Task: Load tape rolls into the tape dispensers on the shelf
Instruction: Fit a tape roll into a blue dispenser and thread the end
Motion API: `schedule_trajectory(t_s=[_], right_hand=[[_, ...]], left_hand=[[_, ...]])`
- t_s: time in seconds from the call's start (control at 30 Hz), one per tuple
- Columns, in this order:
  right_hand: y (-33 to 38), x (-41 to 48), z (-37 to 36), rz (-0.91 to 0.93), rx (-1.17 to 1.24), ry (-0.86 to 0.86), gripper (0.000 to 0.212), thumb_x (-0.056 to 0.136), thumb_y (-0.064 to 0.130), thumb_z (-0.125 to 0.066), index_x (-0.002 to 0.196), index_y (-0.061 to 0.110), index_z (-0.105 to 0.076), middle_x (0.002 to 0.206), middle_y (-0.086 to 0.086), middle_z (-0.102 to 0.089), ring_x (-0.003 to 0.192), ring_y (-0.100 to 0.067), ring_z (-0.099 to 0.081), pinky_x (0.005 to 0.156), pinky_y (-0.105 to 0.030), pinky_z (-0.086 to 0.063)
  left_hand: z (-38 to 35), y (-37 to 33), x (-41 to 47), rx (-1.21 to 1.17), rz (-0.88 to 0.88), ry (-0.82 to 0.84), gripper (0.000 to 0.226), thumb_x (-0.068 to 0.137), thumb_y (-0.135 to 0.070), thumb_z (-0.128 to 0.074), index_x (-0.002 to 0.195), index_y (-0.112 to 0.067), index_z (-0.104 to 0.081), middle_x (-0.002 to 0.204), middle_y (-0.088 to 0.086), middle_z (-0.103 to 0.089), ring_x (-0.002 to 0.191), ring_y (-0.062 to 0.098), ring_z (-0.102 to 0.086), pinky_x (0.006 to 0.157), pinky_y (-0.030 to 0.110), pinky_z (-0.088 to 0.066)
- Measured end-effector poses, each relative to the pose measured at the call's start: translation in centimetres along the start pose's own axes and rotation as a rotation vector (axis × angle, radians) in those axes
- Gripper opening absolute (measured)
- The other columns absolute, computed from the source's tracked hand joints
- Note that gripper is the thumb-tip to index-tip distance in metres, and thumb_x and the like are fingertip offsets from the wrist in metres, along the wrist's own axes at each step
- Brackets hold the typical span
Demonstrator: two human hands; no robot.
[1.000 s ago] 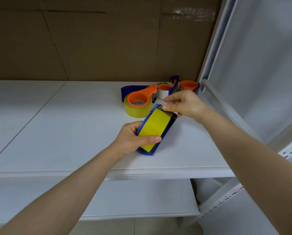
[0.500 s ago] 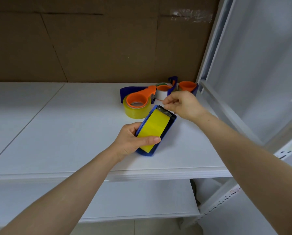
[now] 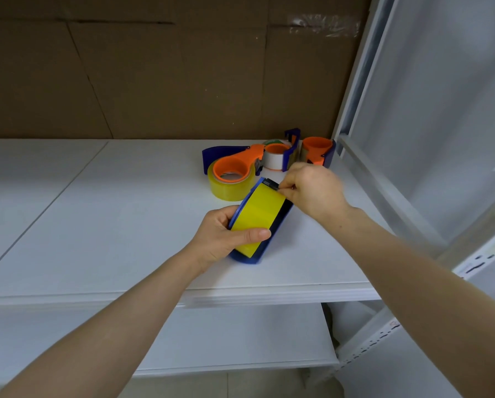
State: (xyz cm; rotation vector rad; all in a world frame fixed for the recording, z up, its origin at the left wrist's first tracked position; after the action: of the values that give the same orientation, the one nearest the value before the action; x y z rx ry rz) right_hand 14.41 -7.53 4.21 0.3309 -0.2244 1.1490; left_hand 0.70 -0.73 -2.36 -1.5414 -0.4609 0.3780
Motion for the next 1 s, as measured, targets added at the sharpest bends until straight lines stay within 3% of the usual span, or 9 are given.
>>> schedule_trajectory(t_s=[0.23, 0.5, 0.67, 0.77, 0.83, 0.9, 0.93, 1.0], right_hand=[[-0.2, -0.3, -0.2, 0.065, 0.057, -0.019, 0.017, 0.093, 0.023, -0.054, 0.1, 0.012, -0.064, 0.107, -0.005, -0.061, 0.094, -0.023, -0.059, 0.07, -0.036, -0.049], [-1.3, 0.1, -1.4, -0.22, 0.462, -0.081, 0.011, 0.091, 0.02, -0.054, 0.094, 0.011, -0.06, 0.101, -0.006, -0.064, 0.091, -0.019, -0.06, 0.082, -0.041, -0.053], [-1.0, 0.8, 0.1, -0.321, 0.618, -0.2, 0.016, 0.091, 0.012, -0.052, 0.098, 0.002, -0.062, 0.091, -0.016, -0.066, 0.081, -0.027, -0.062, 0.079, -0.043, -0.054], [-1.2, 0.9, -0.5, -0.417, 0.667, -0.124, 0.019, 0.093, 0.017, -0.053, 0.1, 0.001, -0.061, 0.079, -0.006, -0.057, 0.072, -0.017, -0.053, 0.069, -0.033, -0.046], [-1.6, 0.4, -2.2, -0.581, 0.825, 0.016, 0.02, 0.095, 0.02, -0.051, 0.103, 0.004, -0.059, 0.086, -0.003, -0.055, 0.084, -0.017, -0.049, 0.072, -0.034, -0.046], [-1.4, 0.0, -3.4, -0.714, 0.986, 0.127, 0.022, 0.095, 0.021, -0.051, 0.111, 0.007, -0.056, 0.11, -0.008, -0.056, 0.103, -0.023, -0.05, 0.085, -0.043, -0.049], [-1.3, 0.0, -3.5, -0.746, 1.063, 0.138, 0.02, 0.095, 0.021, -0.052, 0.111, 0.009, -0.056, 0.117, -0.01, -0.055, 0.111, -0.026, -0.051, 0.087, -0.046, -0.049], [-1.0, 0.3, -3.2, -0.729, 1.101, 0.094, 0.016, 0.094, 0.02, -0.055, 0.103, 0.008, -0.057, 0.113, -0.014, -0.057, 0.108, -0.027, -0.053, 0.086, -0.046, -0.051]], left_hand=[[0.1, 0.1, -0.2, -0.009, 0.005, 0.0, 0.027, 0.072, -0.001, -0.072, 0.09, -0.021, -0.068, 0.076, -0.01, -0.074, 0.071, 0.005, -0.069, 0.062, 0.018, -0.054], [0.5, 0.0, -0.3, -0.021, -0.009, -0.023, 0.032, 0.06, -0.024, -0.075, 0.091, -0.021, -0.069, 0.082, -0.007, -0.074, 0.077, 0.009, -0.068, 0.07, 0.021, -0.056], [0.9, 0.0, -0.5, -0.032, -0.025, -0.133, 0.009, 0.074, -0.016, -0.071, 0.084, -0.017, -0.07, 0.072, -0.007, -0.073, 0.069, 0.005, -0.068, 0.063, 0.017, -0.054], [1.0, 0.0, -0.6, -0.008, -0.012, -0.13, 0.03, 0.067, -0.033, -0.07, 0.086, -0.011, -0.07, 0.082, 0.005, -0.071, 0.073, 0.011, -0.067, 0.067, 0.02, -0.055], [0.9, 0.1, -0.7, -0.013, 0.018, -0.07, 0.035, 0.063, -0.036, -0.069, 0.089, -0.012, -0.071, 0.085, 0.005, -0.072, 0.075, 0.012, -0.069, 0.069, 0.02, -0.056], [1.0, 0.2, -0.7, -0.018, 0.049, -0.017, 0.034, 0.064, -0.034, -0.069, 0.093, -0.017, -0.071, 0.091, 0.003, -0.074, 0.081, 0.013, -0.07, 0.074, 0.022, -0.056], [1.1, 0.2, -0.7, -0.016, 0.063, 0.004, 0.034, 0.065, -0.032, -0.071, 0.097, -0.019, -0.071, 0.096, 0.004, -0.074, 0.086, 0.015, -0.069, 0.078, 0.025, -0.056], [1.5, -0.2, -0.6, -0.019, 0.079, 0.054, 0.037, 0.067, -0.022, -0.077, 0.103, -0.02, -0.069, 0.101, 0.004, -0.073, 0.091, 0.017, -0.069, 0.08, 0.027, -0.055]])
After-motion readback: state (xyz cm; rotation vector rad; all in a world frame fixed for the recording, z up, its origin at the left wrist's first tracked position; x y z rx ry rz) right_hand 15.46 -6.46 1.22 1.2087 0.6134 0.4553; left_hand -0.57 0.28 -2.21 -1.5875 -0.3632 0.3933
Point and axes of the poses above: each hand's wrist, its own x-axis towards the middle knuckle, its own z-axis out of the back of the hand, y = z × x, the point moved 6 cm from there along x, towards the middle knuckle
